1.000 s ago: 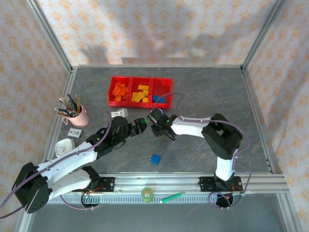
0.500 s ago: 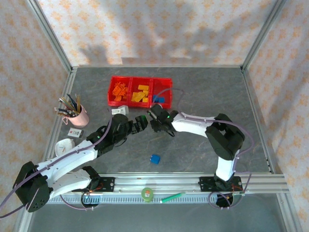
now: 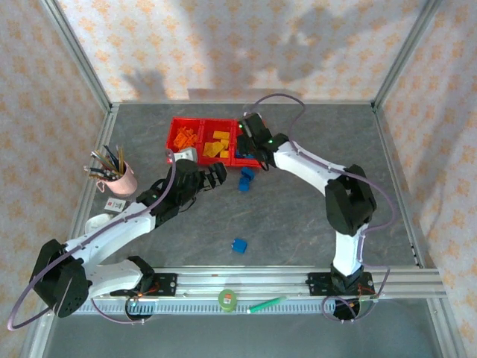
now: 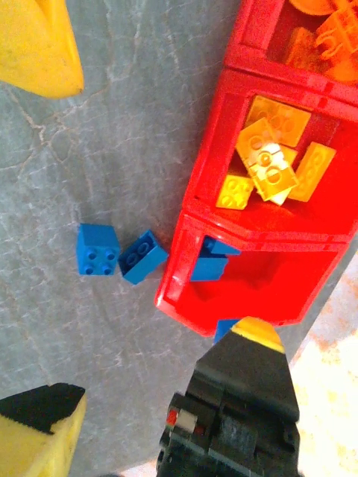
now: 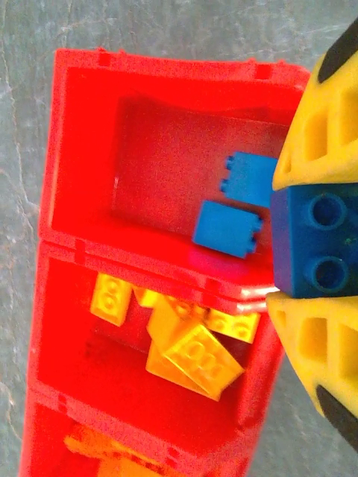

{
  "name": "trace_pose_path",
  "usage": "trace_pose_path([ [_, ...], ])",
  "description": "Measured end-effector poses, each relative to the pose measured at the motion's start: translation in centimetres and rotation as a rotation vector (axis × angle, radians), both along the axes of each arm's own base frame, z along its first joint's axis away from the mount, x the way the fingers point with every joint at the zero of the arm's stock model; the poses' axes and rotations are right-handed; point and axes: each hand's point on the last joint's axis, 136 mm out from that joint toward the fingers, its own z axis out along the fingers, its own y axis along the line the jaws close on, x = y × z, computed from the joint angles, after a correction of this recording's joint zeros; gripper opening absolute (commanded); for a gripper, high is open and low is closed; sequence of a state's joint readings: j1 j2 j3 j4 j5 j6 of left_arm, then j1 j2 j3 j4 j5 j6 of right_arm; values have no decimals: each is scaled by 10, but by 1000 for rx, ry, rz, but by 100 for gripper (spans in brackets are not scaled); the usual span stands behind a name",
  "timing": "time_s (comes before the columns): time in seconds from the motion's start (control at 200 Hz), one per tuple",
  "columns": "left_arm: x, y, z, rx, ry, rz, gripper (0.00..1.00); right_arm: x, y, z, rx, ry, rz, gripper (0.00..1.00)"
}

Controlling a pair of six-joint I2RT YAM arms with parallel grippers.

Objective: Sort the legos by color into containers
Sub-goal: Place the lego in the container.

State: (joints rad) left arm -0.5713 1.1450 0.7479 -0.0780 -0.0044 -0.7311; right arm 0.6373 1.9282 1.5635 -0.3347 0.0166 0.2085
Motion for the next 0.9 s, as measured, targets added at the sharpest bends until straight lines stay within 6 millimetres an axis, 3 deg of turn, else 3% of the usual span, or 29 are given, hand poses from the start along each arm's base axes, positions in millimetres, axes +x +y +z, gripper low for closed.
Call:
trace_pose_path([
  [0.265, 13, 9, -4, 11, 15, 31, 99, 51, -6, -31, -19, 17, -76, 34],
  [0.42, 13, 6, -11, 14, 37, 20, 99, 63, -3, -42, -35, 18, -88, 42],
  [0.736, 13, 6, -11, 19, 37, 12, 99, 59, -5, -39, -44, 18, -77, 54],
  [0.901, 9, 5, -2, 6, 18, -4, 99, 20, -17, -27, -50, 28, -69, 61],
])
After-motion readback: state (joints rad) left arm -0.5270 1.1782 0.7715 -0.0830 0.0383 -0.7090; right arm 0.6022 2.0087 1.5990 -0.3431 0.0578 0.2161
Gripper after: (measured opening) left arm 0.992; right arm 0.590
